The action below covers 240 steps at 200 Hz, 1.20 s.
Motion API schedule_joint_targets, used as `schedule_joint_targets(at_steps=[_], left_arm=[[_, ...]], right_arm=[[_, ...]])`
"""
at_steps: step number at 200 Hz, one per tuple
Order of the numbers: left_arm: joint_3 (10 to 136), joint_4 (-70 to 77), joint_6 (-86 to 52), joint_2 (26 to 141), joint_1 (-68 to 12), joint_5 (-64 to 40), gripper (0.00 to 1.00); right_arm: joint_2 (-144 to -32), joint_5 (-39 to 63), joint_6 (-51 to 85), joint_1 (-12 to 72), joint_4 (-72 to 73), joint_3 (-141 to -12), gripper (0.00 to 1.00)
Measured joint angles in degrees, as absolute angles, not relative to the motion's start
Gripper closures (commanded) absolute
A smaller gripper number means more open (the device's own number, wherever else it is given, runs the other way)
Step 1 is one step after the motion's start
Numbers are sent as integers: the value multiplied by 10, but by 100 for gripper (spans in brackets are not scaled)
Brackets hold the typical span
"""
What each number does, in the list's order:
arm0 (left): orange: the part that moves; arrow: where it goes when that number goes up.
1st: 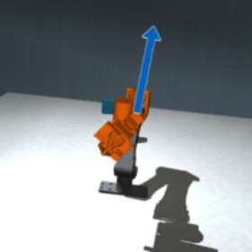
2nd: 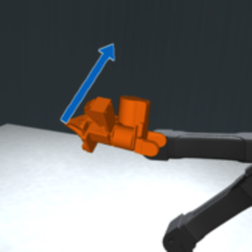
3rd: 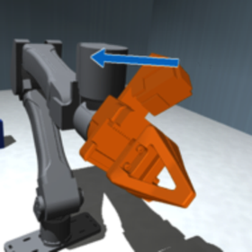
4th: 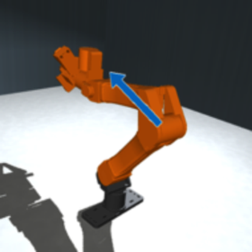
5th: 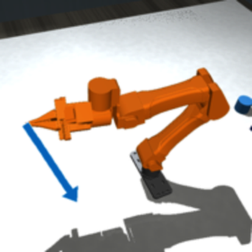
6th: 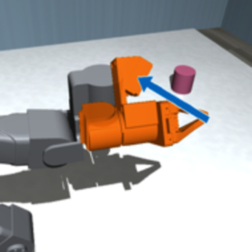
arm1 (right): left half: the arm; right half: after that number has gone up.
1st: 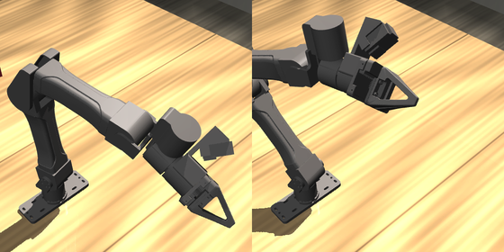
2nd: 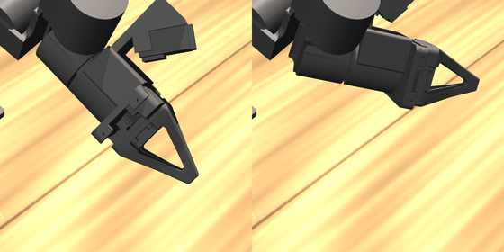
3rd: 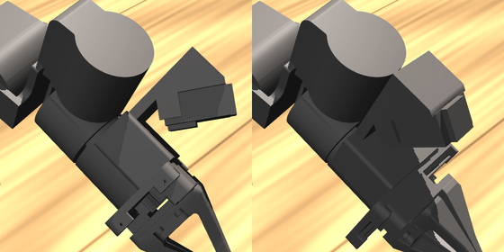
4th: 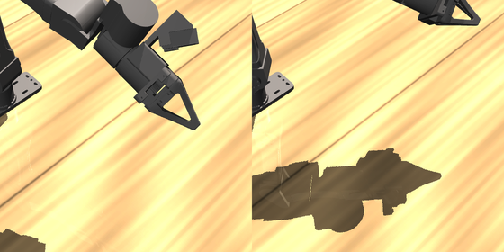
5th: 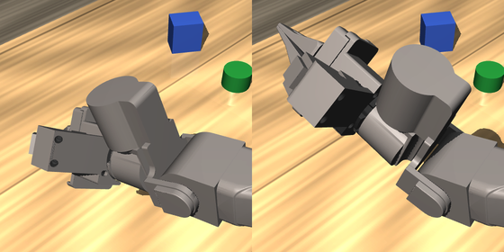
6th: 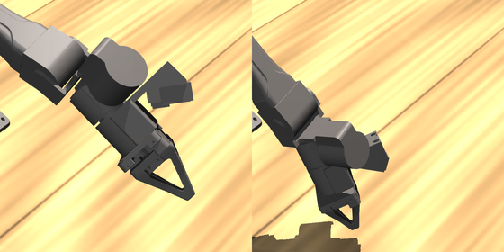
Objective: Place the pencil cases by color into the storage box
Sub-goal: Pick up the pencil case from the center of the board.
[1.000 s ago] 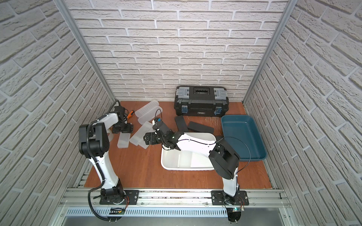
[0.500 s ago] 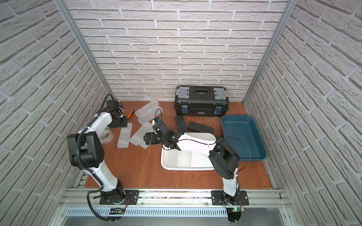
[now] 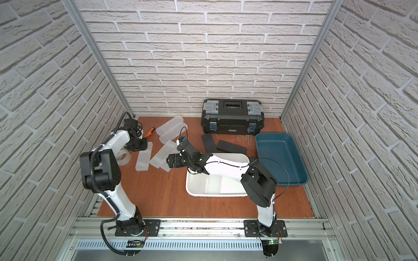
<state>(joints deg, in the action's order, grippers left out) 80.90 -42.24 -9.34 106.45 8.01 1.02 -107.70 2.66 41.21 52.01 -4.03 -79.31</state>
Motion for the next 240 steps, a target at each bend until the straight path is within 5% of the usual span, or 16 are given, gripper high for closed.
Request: schedule_joint_targets(at_steps=[168,209,224,240], left_arm=[[839,-421,-90,1143,113,-20,82],[846,-415,-85,1142,114,-22,69],[838,-410,-85,1135,114,-20,49],[821,-410,-88,1122,113,-16,39]], right_arm=[[-1077,29,414,520,-32,-790,10],[-1077,29,413,520,-32,-790,10],[-1077,29,412,520,-32,-790,10],[-1077,29,411,520,-32,-790,10]])
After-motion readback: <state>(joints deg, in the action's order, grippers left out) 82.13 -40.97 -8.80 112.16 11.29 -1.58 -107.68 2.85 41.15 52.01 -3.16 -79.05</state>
